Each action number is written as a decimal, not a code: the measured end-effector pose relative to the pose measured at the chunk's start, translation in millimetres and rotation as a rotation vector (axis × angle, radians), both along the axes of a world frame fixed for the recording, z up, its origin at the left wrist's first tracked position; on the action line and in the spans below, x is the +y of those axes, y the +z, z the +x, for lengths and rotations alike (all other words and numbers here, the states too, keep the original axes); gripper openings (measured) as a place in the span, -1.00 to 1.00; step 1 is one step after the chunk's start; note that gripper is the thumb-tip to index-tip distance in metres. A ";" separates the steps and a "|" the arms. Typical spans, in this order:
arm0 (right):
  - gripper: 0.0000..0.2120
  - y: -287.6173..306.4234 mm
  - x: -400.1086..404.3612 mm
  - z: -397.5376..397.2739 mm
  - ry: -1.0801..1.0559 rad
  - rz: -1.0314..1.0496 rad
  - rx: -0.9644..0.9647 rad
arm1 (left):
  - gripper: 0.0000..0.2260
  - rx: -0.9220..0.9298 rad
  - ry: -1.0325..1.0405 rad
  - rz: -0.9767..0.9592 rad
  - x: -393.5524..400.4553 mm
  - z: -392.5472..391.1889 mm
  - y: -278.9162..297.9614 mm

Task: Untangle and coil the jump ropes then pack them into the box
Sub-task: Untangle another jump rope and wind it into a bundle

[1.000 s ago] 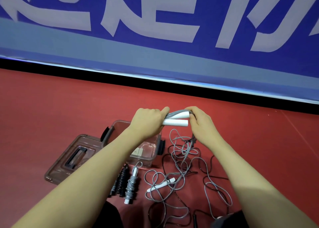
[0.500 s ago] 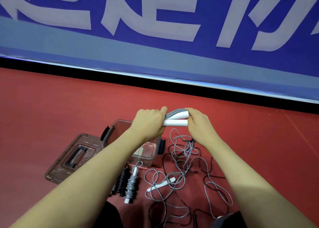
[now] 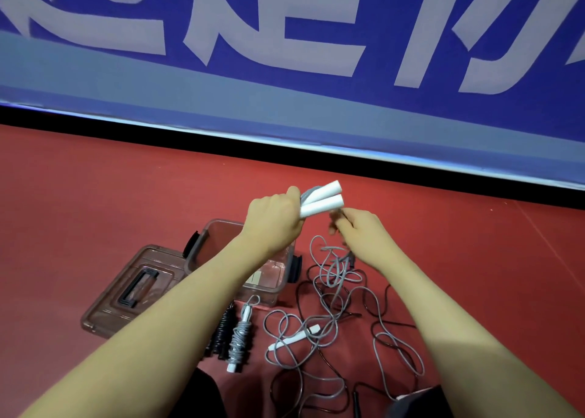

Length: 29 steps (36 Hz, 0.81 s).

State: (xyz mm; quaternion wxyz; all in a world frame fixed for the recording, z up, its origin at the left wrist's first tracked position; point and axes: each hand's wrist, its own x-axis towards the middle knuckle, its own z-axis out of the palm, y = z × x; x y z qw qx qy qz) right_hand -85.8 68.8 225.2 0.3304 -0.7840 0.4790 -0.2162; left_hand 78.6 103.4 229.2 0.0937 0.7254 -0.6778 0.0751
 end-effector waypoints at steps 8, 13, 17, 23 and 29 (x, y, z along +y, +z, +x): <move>-0.82 3.4 3.3 3.4 0.090 -0.067 0.046 | -0.82 0.048 0.094 0.029 -1.6 10.4 -9.1; -0.80 8.5 5.6 2.6 0.099 -0.554 0.276 | -0.84 0.040 0.114 0.102 -0.5 11.6 -13.3; -0.77 3.5 6.2 7.0 0.024 -0.859 0.088 | -0.85 -0.018 0.053 0.161 -1.2 9.3 -14.2; -0.91 8.0 -1.9 11.7 -0.222 -0.107 -0.319 | -0.84 -0.204 -0.115 0.161 0.2 12.9 -12.3; -0.69 9.0 -9.2 3.4 -0.281 -0.140 -0.043 | -0.92 -0.283 -0.244 0.120 0.4 19.5 -15.4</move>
